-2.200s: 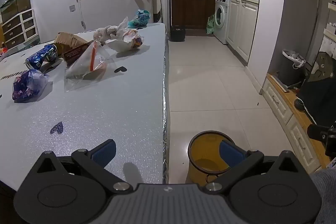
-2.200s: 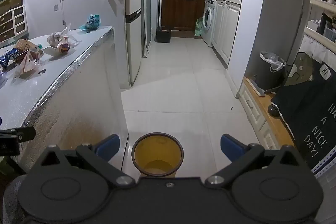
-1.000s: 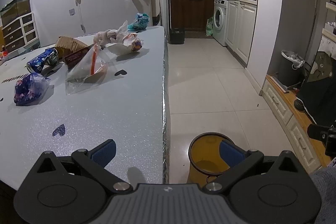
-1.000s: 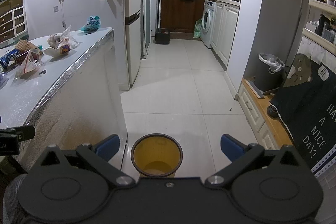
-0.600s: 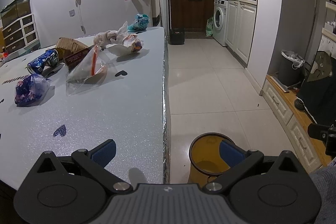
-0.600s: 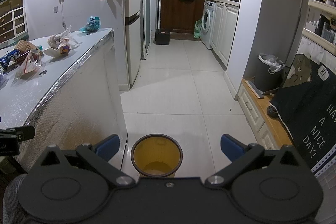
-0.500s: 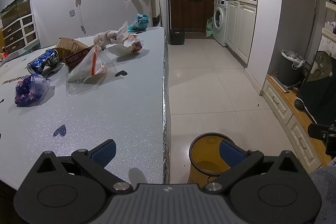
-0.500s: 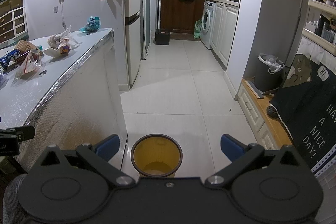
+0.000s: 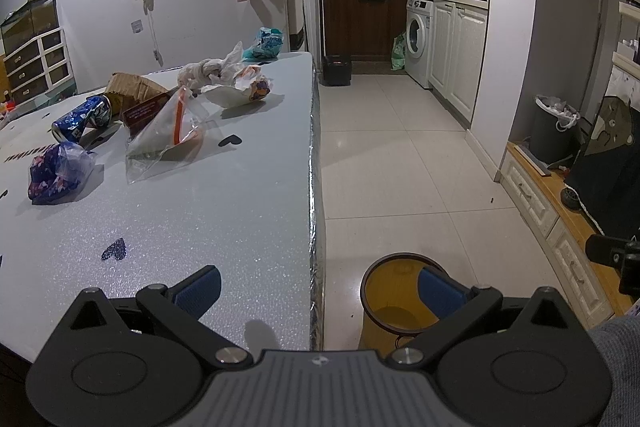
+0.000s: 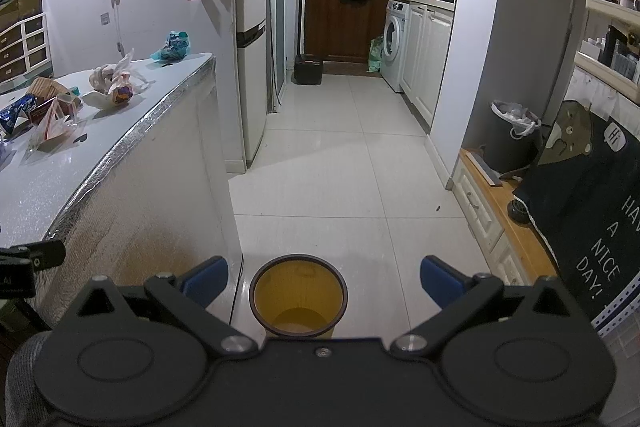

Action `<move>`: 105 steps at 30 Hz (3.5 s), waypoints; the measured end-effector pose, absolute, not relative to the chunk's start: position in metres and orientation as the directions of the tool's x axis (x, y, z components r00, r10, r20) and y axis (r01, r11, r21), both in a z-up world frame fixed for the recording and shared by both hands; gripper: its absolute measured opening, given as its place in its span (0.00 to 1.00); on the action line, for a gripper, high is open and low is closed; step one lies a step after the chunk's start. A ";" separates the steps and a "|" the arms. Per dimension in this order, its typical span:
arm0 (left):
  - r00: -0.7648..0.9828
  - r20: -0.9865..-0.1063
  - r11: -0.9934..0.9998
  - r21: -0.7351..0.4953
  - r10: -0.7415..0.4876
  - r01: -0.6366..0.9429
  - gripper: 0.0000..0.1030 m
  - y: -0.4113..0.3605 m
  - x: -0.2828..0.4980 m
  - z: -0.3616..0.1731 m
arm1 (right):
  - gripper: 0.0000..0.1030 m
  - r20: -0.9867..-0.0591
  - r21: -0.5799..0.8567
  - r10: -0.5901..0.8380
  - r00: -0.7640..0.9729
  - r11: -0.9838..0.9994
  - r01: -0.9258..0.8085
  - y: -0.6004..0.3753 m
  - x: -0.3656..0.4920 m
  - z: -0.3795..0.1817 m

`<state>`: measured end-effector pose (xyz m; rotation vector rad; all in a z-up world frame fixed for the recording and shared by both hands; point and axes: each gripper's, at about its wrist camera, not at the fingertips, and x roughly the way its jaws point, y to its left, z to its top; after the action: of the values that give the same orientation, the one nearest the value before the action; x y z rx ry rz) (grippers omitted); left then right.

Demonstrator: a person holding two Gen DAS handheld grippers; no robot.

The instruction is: Collect trash

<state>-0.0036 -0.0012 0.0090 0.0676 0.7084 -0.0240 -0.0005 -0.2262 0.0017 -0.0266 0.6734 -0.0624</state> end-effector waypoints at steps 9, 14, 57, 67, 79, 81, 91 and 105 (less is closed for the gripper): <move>0.762 -0.648 0.997 0.057 0.000 0.048 1.00 -0.003 -0.006 0.007 | 1.00 -0.625 -0.043 -0.064 0.778 0.998 0.048 -0.225 0.001 -0.003; 0.762 -0.647 0.997 0.057 0.001 0.048 1.00 -0.004 -0.006 0.007 | 1.00 -0.625 -0.042 -0.065 0.778 0.998 0.050 -0.224 0.001 -0.004; 0.793 -0.544 0.961 0.135 0.275 -0.241 1.00 0.147 0.033 0.032 | 1.00 -0.378 0.037 0.296 0.877 0.952 -0.305 -0.161 0.084 0.022; 0.770 -0.550 0.946 0.159 0.324 -0.284 1.00 0.210 0.056 0.035 | 1.00 -0.304 0.136 0.474 0.826 0.880 -0.455 -0.103 0.157 0.047; 0.790 -0.587 0.985 0.116 0.174 -0.131 1.00 0.247 0.087 0.029 | 1.00 -0.375 0.444 0.749 0.546 0.662 -0.604 -0.026 0.254 0.041; 0.793 -0.586 0.986 0.117 0.164 -0.117 1.00 0.249 0.095 0.029 | 0.90 -0.396 0.507 0.771 0.499 0.636 -0.581 -0.016 0.269 0.034; 0.772 -0.619 0.989 0.128 0.142 -0.079 0.87 0.253 0.136 0.017 | 0.59 -0.419 0.696 0.834 0.358 0.549 -0.463 0.007 0.305 0.008; 0.736 -0.636 0.972 0.182 0.232 -0.149 0.62 0.254 0.157 -0.001 | 0.21 -0.559 0.625 0.795 0.237 0.592 -0.509 0.052 0.297 -0.011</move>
<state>0.1568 0.2538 -0.0012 0.1216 0.7140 0.2100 0.2966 0.0520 -0.0107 0.3443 0.9759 0.9175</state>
